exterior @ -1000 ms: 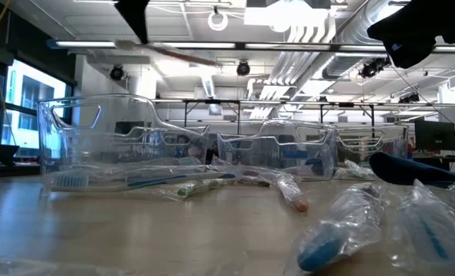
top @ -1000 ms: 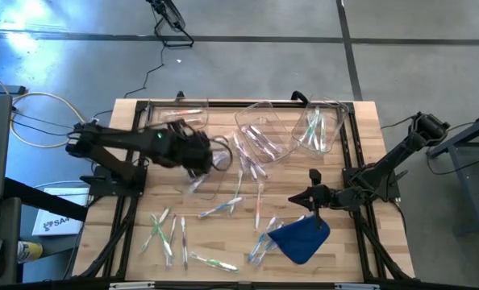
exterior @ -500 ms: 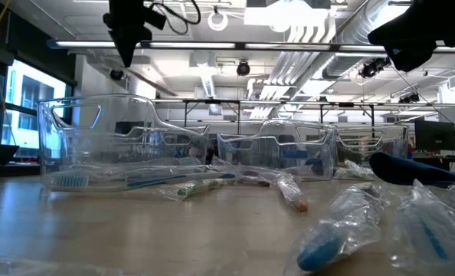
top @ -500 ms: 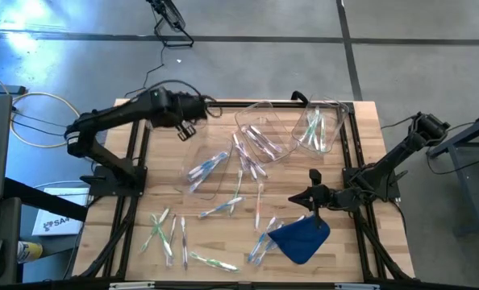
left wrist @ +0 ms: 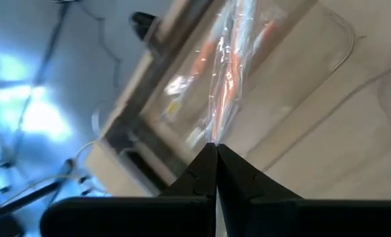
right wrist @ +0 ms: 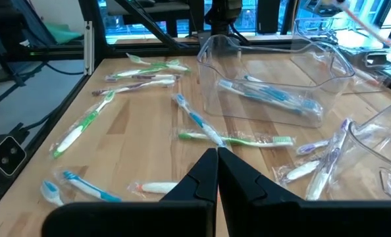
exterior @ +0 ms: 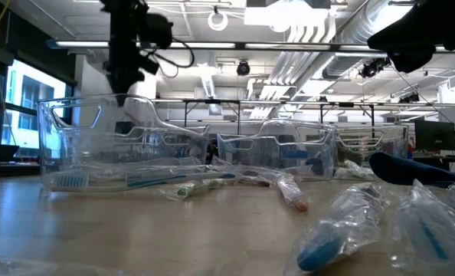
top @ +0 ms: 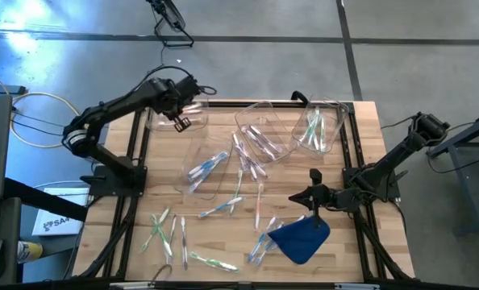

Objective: Pick & Place Toothbrushes
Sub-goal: Put the orange toothbrush into the top left transparent bin

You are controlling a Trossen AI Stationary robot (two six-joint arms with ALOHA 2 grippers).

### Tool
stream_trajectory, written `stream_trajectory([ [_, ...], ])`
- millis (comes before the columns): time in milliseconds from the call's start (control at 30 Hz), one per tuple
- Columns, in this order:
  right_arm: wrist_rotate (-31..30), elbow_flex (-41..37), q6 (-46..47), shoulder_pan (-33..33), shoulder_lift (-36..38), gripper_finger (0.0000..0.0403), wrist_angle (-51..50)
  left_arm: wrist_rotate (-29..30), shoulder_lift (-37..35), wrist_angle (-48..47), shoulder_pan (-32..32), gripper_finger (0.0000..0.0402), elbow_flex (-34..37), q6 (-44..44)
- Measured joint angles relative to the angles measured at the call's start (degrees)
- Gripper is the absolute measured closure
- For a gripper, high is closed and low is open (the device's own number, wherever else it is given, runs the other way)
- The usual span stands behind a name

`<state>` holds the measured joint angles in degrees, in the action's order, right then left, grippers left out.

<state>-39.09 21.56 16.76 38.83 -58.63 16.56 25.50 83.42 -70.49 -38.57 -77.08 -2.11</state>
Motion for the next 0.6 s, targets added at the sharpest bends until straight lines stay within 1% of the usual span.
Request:
stream_trajectory([
  [100,0.00,0.00,1.07,0.00,0.00,0.0399,-0.23,-4.16,0.00,3.77,-5.19,0.0402,3.37,-3.87],
  [200,0.00,0.00,1.91,0.00,0.00,0.0399,-0.33,-7.94,0.00,5.01,-11.02,0.0402,6.08,-6.41],
  [300,-0.30,0.00,2.09,0.00,0.00,0.0399,-0.33,-12.59,0.00,6.76,-15.52,0.0402,8.12,-9.80],
  [467,-3.88,0.00,2.71,0.00,0.00,0.0399,-0.73,-20.36,-0.02,13.00,-20.10,0.0402,10.50,-14.85],
  [533,-4.55,0.00,3.02,-0.02,0.00,0.0399,-0.75,-22.20,-0.02,14.73,-21.32,0.0402,11.16,-15.62],
  [600,-4.52,0.00,3.16,0.00,0.00,0.0399,-0.74,-22.62,-0.02,15.55,-22.29,0.0402,11.64,-15.65],
])
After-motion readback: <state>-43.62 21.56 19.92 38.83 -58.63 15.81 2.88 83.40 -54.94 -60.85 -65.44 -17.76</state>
